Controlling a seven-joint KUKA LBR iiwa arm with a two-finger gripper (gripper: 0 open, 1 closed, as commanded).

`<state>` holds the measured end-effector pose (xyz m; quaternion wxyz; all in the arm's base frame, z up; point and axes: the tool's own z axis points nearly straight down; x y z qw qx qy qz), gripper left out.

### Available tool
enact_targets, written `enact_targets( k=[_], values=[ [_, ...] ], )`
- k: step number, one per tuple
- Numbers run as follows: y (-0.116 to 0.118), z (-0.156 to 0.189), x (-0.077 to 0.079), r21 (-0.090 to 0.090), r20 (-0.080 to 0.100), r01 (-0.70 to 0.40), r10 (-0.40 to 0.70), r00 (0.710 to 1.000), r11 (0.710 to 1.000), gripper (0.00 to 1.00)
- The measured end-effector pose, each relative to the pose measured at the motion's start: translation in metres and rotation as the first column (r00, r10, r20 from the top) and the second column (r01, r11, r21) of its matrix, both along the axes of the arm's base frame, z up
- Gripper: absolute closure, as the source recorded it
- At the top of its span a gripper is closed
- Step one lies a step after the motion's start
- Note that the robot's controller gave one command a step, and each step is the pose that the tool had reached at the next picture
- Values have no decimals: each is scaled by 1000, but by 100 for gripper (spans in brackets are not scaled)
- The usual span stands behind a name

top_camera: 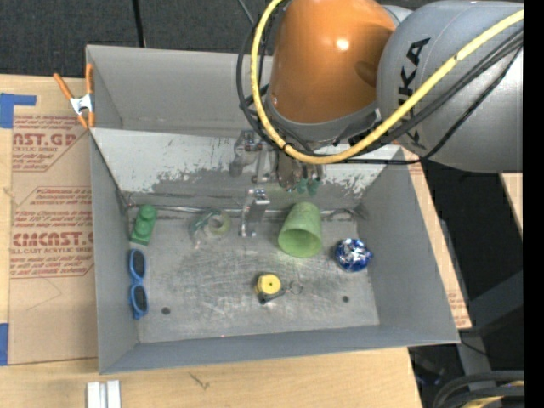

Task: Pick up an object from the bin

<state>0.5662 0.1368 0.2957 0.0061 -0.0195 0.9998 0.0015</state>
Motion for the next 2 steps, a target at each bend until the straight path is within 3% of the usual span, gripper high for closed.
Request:
enact_targets(
  k=[1, 2],
  values=[
    [-58, -20, -17, -5, -12, -2, 2, 1000, 1000, 0],
    [-126, -96, -46, -5, -20, 5, -5, 1000, 1000, 0]
  ],
)
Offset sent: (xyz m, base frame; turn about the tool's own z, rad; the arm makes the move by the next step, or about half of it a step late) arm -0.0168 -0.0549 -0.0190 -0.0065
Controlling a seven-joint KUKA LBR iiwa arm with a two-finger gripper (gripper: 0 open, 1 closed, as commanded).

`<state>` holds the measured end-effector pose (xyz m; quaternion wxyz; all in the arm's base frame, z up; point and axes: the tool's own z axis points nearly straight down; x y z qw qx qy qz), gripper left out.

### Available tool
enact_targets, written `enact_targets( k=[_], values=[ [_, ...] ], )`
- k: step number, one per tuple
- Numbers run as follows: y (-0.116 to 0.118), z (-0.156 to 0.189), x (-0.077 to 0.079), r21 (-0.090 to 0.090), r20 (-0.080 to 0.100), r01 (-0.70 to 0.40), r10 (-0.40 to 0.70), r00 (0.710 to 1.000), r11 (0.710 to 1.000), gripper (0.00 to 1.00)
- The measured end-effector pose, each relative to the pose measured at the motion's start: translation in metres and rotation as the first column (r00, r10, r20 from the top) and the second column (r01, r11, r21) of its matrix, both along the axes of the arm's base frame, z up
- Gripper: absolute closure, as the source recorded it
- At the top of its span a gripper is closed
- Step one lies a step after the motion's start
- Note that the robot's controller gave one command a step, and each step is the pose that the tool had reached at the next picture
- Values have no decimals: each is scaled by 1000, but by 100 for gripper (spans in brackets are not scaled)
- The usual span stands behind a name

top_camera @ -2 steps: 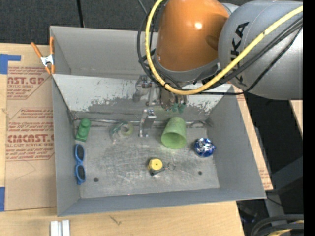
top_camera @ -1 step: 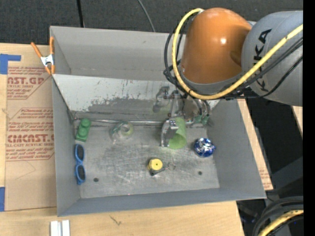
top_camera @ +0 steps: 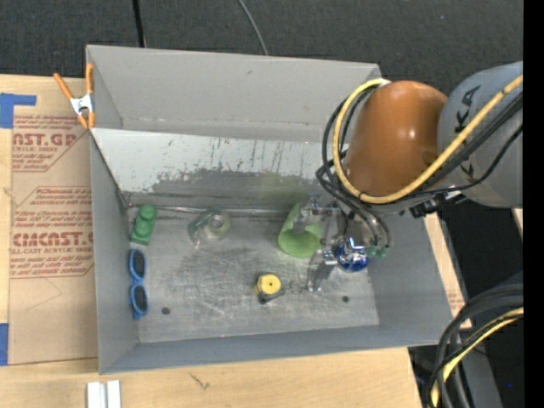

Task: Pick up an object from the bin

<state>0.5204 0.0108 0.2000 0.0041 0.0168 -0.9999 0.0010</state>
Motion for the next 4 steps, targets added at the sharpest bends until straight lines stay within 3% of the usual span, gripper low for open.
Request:
enact_targets(
  k=[1, 2, 3, 4],
  values=[
    [19, -118, 5, 5, 4, -364, 364, 931, 931, 0],
    [34, -124, -12, 1, 24, -119, 119, 993, 993, 0],
    [35, -123, -12, 3, 27, -121, 121, 992, 993, 100],
    [60, 48, -8, 1, 15, -345, 345, 939, 939, 100]
  ],
)
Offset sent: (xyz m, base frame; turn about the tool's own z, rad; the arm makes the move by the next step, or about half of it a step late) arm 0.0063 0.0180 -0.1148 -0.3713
